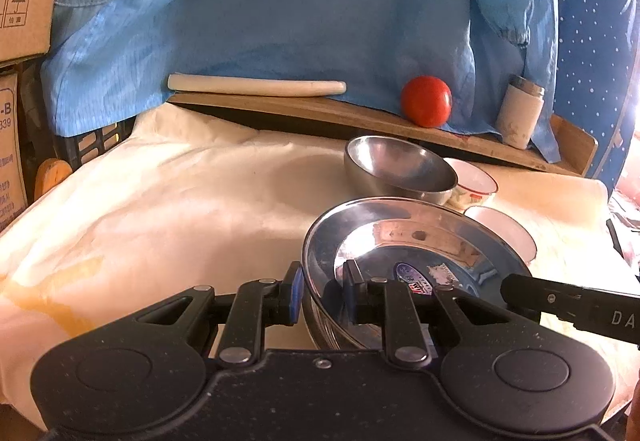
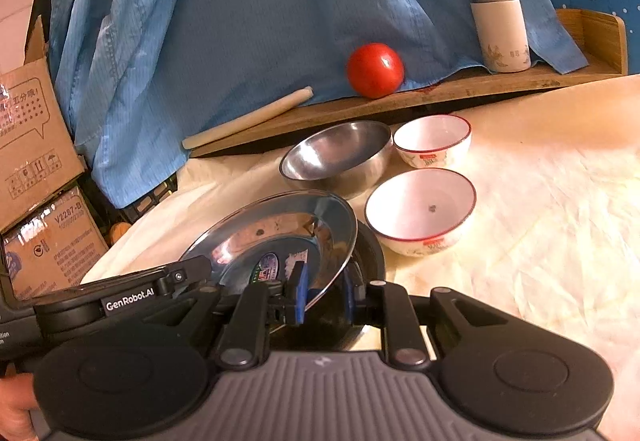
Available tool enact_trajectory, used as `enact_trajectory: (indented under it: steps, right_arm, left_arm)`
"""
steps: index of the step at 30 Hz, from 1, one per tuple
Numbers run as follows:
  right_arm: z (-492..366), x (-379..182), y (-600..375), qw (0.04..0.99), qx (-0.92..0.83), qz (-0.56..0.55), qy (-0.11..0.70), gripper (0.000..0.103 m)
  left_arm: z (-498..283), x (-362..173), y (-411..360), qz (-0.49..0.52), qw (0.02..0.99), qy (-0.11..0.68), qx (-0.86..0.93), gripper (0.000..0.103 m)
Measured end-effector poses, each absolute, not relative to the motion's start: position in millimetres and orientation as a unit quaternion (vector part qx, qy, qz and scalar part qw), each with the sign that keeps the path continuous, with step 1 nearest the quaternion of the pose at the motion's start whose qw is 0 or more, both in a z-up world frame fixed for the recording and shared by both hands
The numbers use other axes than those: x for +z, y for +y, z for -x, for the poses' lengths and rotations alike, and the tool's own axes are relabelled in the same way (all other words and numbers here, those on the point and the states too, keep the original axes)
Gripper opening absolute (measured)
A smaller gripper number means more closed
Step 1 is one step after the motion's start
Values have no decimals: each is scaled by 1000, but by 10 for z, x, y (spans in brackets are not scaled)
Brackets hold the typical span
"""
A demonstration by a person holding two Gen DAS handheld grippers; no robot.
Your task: Organize plates and bowls
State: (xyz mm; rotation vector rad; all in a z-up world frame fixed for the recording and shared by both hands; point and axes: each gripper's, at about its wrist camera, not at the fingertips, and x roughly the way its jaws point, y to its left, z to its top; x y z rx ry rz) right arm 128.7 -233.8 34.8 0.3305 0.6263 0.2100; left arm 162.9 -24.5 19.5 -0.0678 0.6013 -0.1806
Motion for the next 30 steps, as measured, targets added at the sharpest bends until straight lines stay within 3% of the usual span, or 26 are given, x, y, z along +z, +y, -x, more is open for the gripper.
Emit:
enact_trajectory:
  steps: [30]
  right_arm:
    - [-1157, 291, -2331, 932, 97, -148, 316, 25]
  left_arm:
    - [-1519, 180, -403, -23, 951, 294, -87, 24]
